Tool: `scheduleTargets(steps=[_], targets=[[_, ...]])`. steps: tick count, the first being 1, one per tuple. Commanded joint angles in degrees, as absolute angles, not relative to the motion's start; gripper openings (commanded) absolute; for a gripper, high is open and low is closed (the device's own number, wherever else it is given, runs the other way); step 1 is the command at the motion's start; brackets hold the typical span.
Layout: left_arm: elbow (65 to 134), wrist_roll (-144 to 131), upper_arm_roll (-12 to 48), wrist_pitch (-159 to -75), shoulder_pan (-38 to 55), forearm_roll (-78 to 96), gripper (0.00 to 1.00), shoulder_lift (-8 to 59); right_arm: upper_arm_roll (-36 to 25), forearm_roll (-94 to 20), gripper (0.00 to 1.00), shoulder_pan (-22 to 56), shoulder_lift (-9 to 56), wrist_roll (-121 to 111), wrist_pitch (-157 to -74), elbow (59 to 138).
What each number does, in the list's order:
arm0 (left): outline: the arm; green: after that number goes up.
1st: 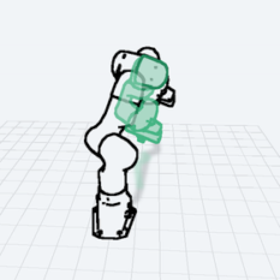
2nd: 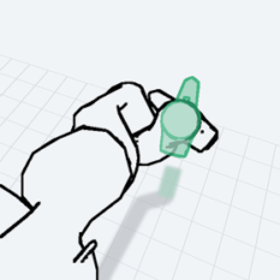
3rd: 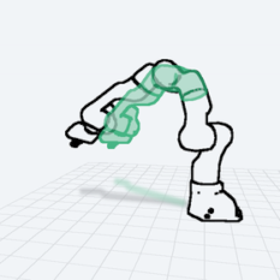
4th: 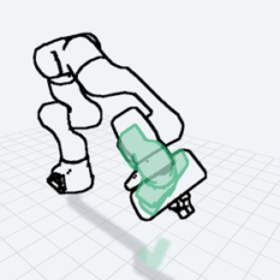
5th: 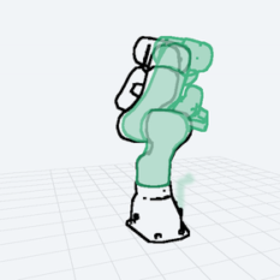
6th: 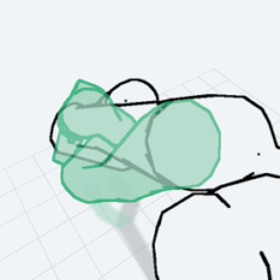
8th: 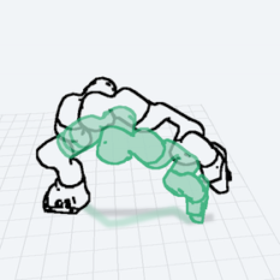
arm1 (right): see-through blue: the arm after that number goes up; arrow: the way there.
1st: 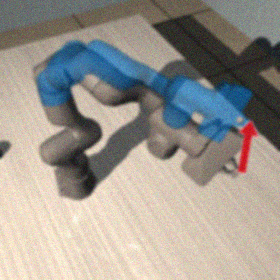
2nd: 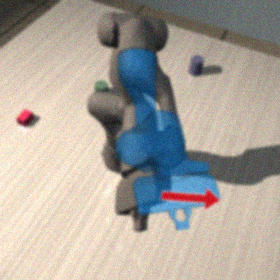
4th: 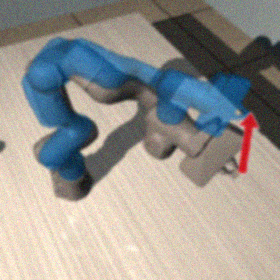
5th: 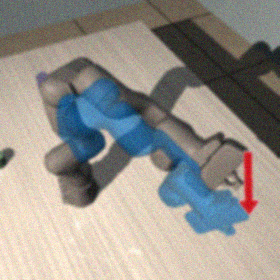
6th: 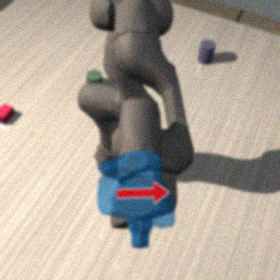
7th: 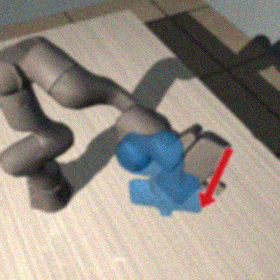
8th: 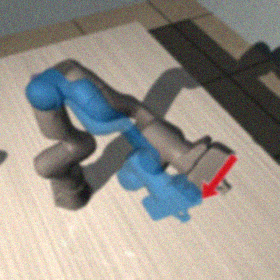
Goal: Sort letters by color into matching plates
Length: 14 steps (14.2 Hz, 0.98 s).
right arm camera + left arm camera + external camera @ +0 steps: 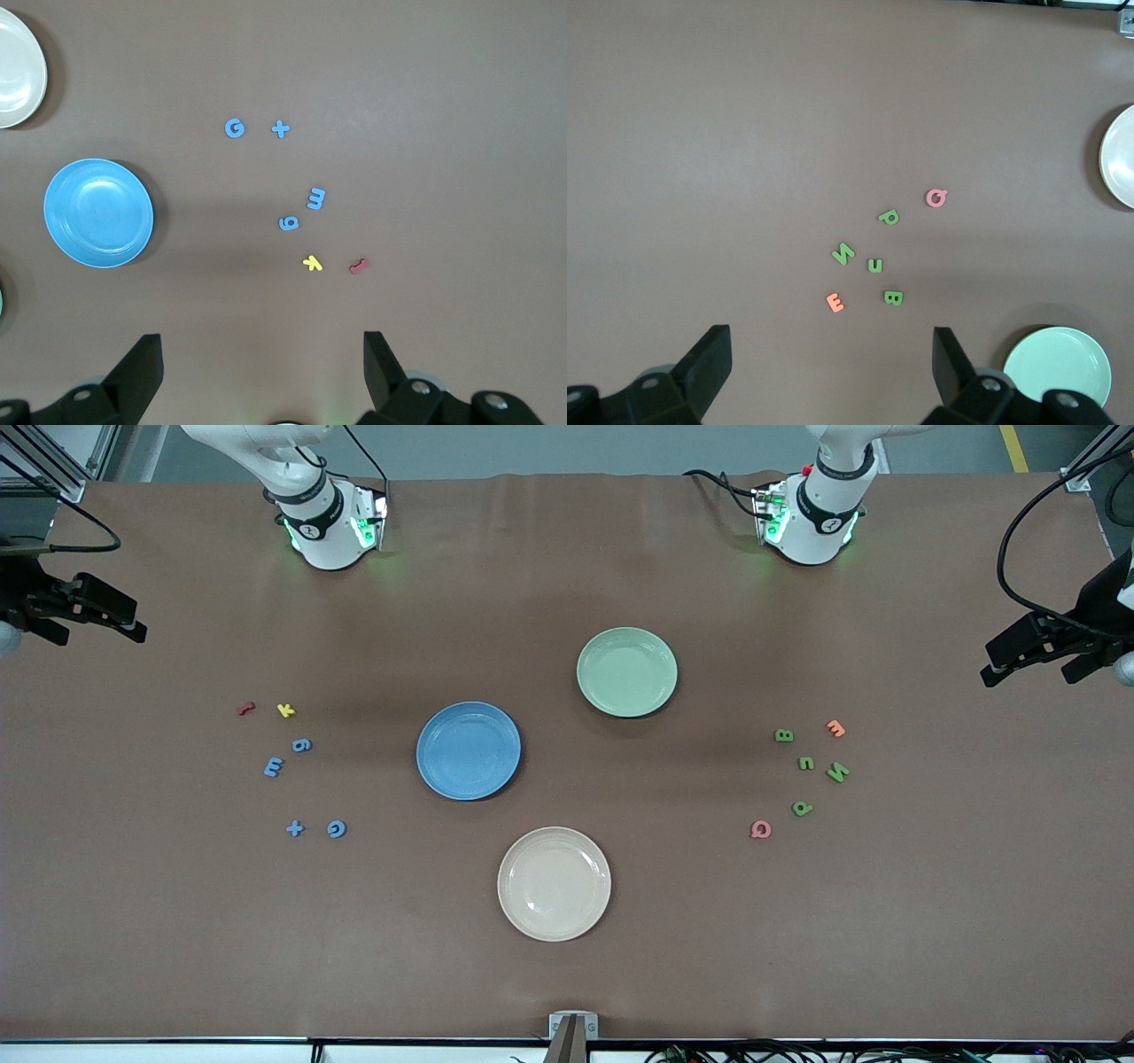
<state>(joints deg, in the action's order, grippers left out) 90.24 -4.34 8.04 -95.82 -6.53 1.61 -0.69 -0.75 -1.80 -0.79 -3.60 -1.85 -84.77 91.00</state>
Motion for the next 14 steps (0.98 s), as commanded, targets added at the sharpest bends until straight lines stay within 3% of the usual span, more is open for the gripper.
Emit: scheduleTargets(steps=[1, 7, 11, 14], targets=[[89.5, -3.4, 8.3, -95.7, -6.6, 0.8, 1.0, -0.4, -0.8, -2.1, 1.0, -0.9, -4.7, -2.3, -85.1, 91.8], [90.5, -3.2, 8.8, -94.8, -6.7, 1.0, 1.0, -0.2, -0.8, -2.4, 1.0, -0.9, -4.7, -1.6, -84.6, 91.8], [91.6, -4.5, 8.9, -94.1, -6.7, 1.1, 1.0, 6.1, -1.0, -1.9, 1.0, -1.2, -4.3, -2.2, -84.3, 90.8], [95.8, -4.7, 8.8, -99.4, -6.6, 1.0, 1.0, 9.4, -1.1, -2.0, 1.0, -2.0, -3.3, -1.6, -85.0, 90.5]])
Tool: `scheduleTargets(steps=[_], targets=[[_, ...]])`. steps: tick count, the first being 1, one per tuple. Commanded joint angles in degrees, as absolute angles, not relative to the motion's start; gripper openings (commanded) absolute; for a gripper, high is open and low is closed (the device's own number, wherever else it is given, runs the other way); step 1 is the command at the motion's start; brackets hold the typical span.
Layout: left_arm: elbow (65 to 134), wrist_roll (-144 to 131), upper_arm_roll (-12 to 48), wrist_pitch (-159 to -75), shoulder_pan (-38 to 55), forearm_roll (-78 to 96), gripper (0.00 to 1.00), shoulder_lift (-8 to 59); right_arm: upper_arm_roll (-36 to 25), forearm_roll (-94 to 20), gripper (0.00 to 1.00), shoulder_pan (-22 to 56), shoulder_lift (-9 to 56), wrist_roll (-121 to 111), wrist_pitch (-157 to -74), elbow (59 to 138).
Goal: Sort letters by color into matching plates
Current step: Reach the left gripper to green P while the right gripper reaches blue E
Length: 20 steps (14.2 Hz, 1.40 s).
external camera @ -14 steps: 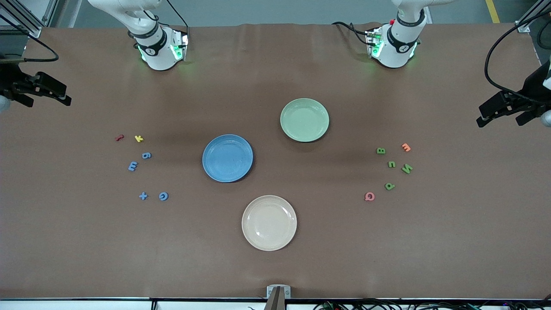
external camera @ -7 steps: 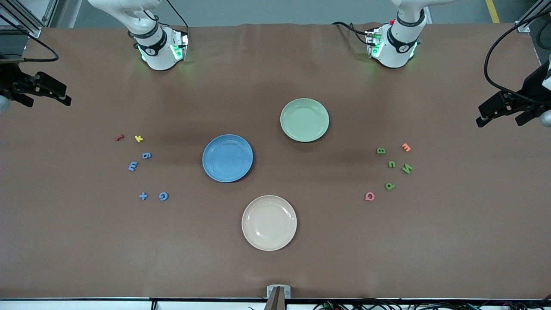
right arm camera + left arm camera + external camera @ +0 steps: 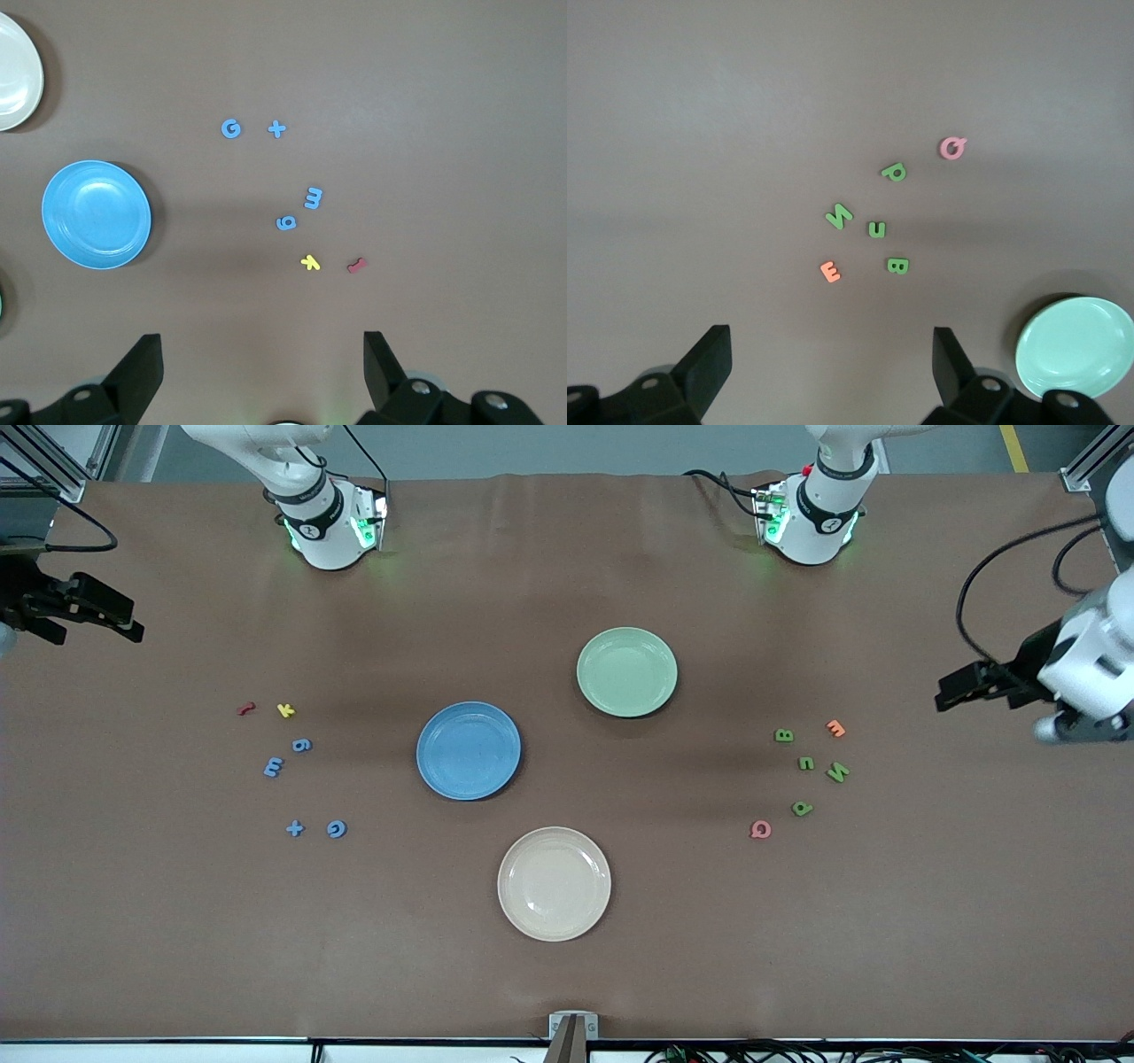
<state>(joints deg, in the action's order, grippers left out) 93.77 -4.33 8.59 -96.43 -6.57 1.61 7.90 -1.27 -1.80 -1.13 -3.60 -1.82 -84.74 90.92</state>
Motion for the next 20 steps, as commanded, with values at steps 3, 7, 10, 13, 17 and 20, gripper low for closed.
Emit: scheduleTargets(steps=[3, 7, 10, 13, 17, 20], targets=[[99.0, -4.7, 8.8, -106.2, -6.4, 1.0, 1.0, 12.7, -1.1, -1.8, 1.0, -3.2, 0.6, -1.7, -88.7, 90.4], [99.4, -10.6, 8.8, -113.0, -3.5, -1.7, 1.0, 19.7, -1.1, -1.4, 1.0, -4.3, 7.8, -2.4, -94.6, 90.1], [99.4, -16.5, 8.9, -118.2, -2.1, -2.5, 1.0, 24.1, -1.1, -1.2, 1.0, -5.8, 13.1, -2.4, -98.5, 90.1], [99.4, -19.0, 8.8, -122.7, -1.0, -2.5, 1.0, 28.3, -1.1, -1.1, 1.0, -7.2, 15.2, -2.2, -102.3, 92.6], [100.2, -19.4, 8.8, -126.3, -0.4, -2.5, 1.0, 31.8, -1.1, -1.0, 0.77, -8.2, 15.5, -1.1, -112.6, 101.0], [104.4, -20.5, 8.7, -131.7, 0.0, -2.5, 0.99, 31.6, -1.1, -1.1, 0.76, -8.4, 15.5, -1.1, -123.2, 109.3]])
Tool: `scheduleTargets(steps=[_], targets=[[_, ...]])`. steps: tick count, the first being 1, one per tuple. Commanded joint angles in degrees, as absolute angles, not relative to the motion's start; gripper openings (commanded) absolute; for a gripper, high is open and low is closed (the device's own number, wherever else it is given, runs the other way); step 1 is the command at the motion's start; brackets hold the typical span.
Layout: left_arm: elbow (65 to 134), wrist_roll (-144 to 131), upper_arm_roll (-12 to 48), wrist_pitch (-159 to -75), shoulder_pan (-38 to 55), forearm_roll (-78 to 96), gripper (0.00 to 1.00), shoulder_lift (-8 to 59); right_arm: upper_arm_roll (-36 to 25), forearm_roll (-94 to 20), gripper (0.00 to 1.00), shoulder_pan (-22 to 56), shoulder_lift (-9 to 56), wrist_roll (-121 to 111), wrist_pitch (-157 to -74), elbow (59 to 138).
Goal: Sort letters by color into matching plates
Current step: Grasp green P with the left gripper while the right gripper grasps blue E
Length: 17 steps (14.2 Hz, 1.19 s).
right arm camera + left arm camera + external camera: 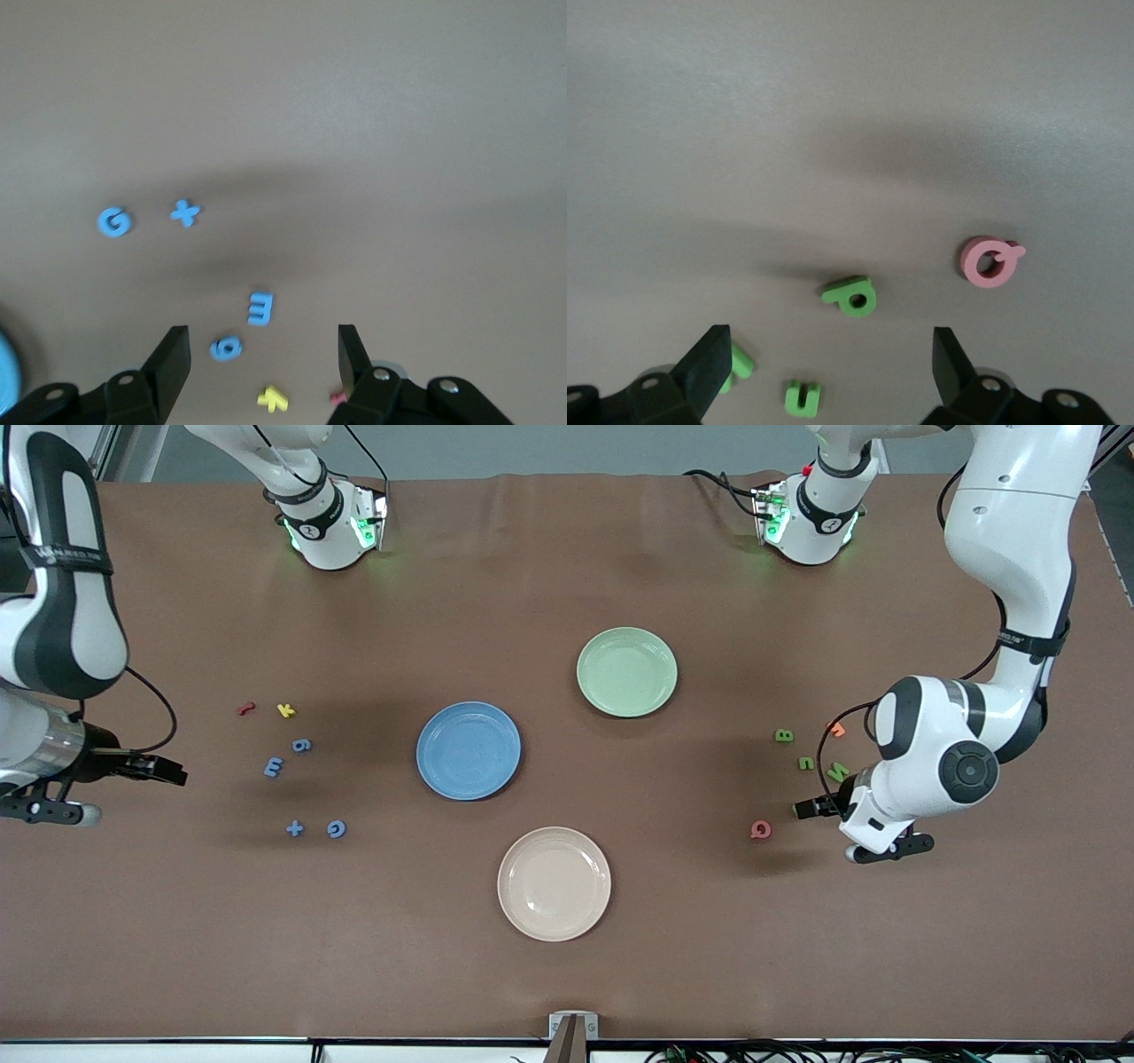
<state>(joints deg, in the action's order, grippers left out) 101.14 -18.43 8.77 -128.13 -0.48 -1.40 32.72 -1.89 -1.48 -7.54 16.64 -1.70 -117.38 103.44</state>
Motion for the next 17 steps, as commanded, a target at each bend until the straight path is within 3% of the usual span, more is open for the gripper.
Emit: scheduleTargets(steps=[1, 4, 11, 17], targets=[[105.7, -20.9, 8.7, -133.5, 0.0, -2.5, 0.99, 31.6, -1.1, -1.1, 0.75, -8.5, 15.5, -1.1, -127.0, 111.9], [108.3, -21.0, 8.5, -137.1, 0.3, -2.6, 0.99, 31.7, -1.1, -1.1, 0.74, -8.7, 17.0, 1.1, -137.6, 118.6], [108.4, -24.6, 8.7, -140.3, 0.4, -11.1, 0.99, 35.0, -1.1, -1.1, 0.71, -7.4, 19.8, 3.9, -150.4, 125.8], [108.2, -25.6, 9.0, -140.5, 0.3, -10.4, 0.99, 35.3, -1.1, -1.1, 0.72, -6.6, 21.8, 4.0, -152.9, 126.8]])
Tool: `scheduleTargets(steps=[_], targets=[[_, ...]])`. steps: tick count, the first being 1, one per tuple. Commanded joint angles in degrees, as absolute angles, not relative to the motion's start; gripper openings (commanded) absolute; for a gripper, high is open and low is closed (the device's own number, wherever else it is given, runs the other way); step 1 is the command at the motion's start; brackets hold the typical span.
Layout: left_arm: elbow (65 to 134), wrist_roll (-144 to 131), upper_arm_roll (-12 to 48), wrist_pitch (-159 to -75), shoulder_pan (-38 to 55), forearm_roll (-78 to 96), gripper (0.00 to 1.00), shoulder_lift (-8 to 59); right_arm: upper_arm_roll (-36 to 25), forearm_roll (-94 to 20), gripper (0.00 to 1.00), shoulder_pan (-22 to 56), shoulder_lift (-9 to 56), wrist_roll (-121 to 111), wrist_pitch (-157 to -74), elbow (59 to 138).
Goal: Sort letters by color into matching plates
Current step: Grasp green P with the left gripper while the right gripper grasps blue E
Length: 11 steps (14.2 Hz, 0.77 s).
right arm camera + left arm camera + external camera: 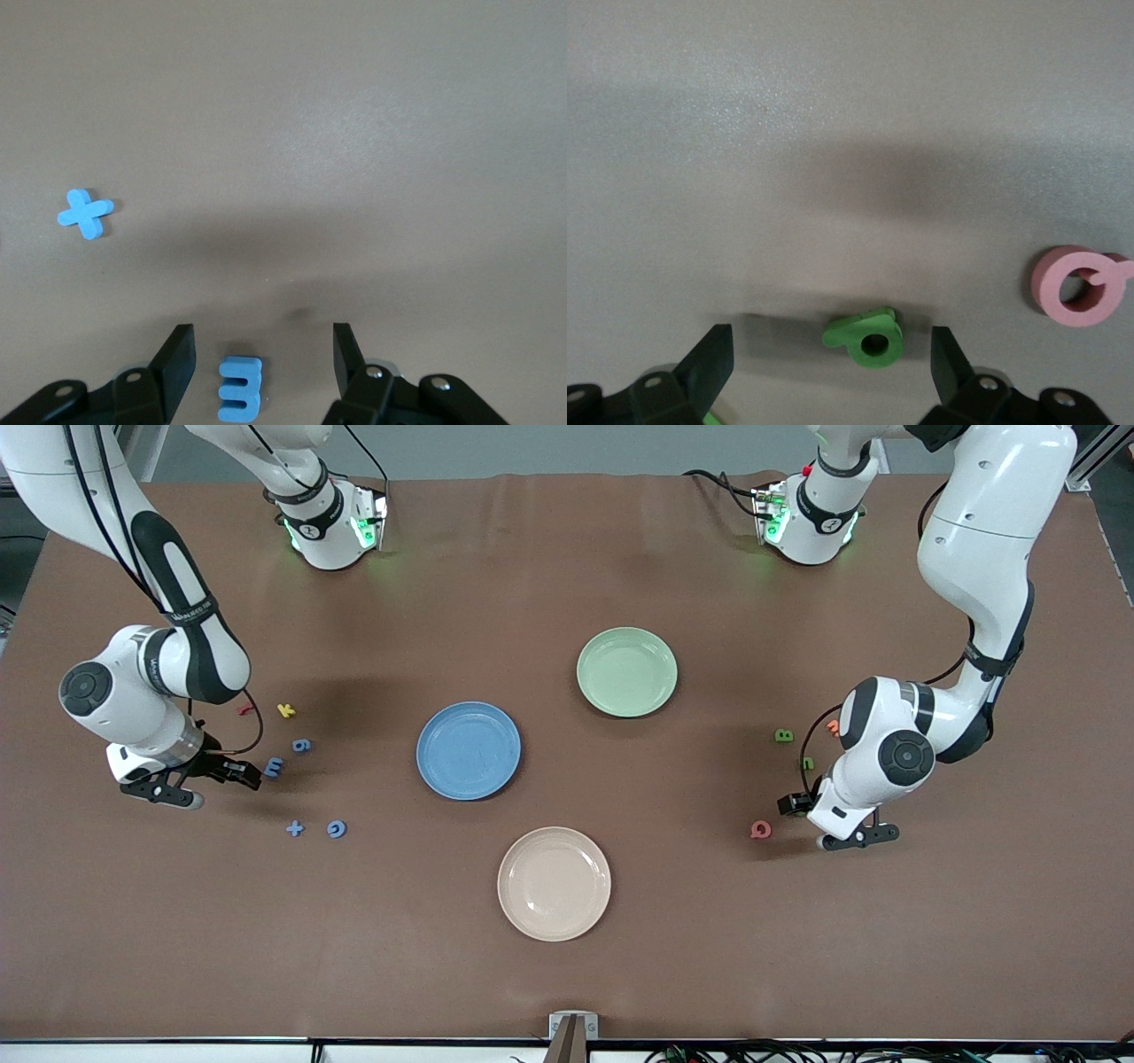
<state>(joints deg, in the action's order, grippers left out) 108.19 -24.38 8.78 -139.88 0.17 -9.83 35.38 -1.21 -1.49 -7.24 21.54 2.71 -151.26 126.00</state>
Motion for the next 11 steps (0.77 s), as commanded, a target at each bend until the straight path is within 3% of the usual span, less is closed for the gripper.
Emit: scheduleTargets(steps=[1, 8, 11], targets=[[108.2, -25.8, 9.1, -140.5, 0.3, -10.4, 0.98, 35.4, -1.1, -1.1, 0.72, -6.2, 22.2, 4.3, -153.9, 127.3], [108.2, -26.3, 9.1, -141.8, 0.1, -10.3, 0.93, 36.5, -1.3, -1.0, 0.72, -4.3, 23.4, 6.3, -154.8, 128.2], [108.2, -27.2, 9.2, -142.5, 0.4, -10.3, 0.81, 36.9, -1.6, -0.9, 0.72, -4.5, 24.0, 6.3, -154.8, 128.4]])
